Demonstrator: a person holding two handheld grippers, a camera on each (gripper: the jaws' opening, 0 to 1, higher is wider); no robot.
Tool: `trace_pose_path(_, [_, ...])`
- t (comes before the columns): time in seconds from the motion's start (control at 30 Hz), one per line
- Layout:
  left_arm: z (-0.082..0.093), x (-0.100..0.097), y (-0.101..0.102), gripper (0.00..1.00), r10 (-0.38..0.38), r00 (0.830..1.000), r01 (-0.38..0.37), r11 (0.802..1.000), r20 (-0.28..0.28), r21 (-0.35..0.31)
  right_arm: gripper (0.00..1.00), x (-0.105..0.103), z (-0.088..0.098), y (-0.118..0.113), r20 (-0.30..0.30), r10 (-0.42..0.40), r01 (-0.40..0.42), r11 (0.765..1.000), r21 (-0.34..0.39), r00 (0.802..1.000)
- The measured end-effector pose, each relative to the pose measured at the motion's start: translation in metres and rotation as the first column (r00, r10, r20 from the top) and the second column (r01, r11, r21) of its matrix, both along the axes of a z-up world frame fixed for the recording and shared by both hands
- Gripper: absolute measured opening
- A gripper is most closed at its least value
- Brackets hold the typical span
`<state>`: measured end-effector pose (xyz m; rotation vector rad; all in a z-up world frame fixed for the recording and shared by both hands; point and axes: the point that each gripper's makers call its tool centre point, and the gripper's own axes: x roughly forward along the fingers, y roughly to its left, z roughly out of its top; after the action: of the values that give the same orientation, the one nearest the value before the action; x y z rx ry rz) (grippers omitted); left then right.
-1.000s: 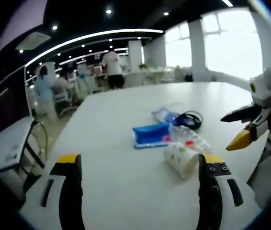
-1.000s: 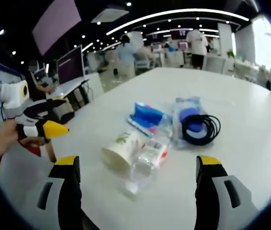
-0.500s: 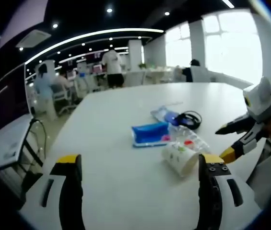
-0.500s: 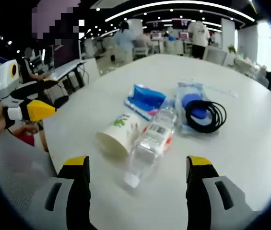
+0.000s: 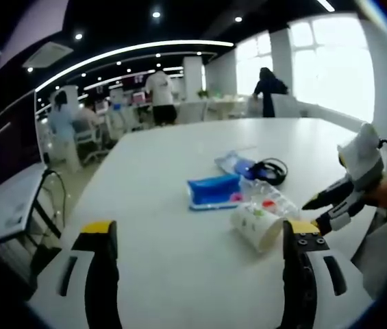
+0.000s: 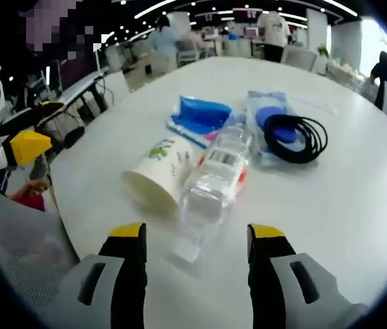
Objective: Arrange the tabletop items into an orderly group along one side of the table until the central work area is clear of visible clutter.
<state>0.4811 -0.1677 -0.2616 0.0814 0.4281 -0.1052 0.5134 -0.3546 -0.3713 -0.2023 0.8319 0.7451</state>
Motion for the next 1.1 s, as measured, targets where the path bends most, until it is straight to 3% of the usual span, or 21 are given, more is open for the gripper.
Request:
trace_pose_path(0.33, [0.001, 0.0, 0.001, 0.97, 0.004, 1.0, -0.004, 1.0, 0.002, 0.0, 0.45, -0.009, -0.009, 0.006, -0.029, -0.004, 0.004, 1.0, 0.003, 1.0])
trace_pose_path(0.57, [0.0, -0.001, 0.0, 0.97, 0.002, 1.0, -0.002, 1.0, -0.004, 0.006, 0.34, -0.011, -0.019, 0.002, -0.046, -0.017, 0.015, 0.999, -0.041, 0.999])
trace_pose_path(0.7, [0.0, -0.001, 0.001, 0.96, 0.003, 1.0, -0.003, 1.0, -0.005, 0.005, 0.34, -0.012, -0.021, 0.0, -0.053, -0.041, 0.039, 0.998, -0.047, 0.998])
trace_pose_path(0.87, [0.0, -0.002, 0.001, 0.95, 0.001, 1.0, -0.001, 1.0, -0.003, 0.005, 0.25, -0.014, -0.021, 0.004, -0.051, -0.037, 0.035, 0.998, -0.045, 0.998])
trace_pose_path(1.1, [0.001, -0.002, 0.002, 0.94, 0.003, 1.0, -0.003, 1.0, 0.004, 0.002, 0.25, -0.013, -0.02, 0.001, -0.042, -0.032, 0.029, 0.998, -0.062, 0.999])
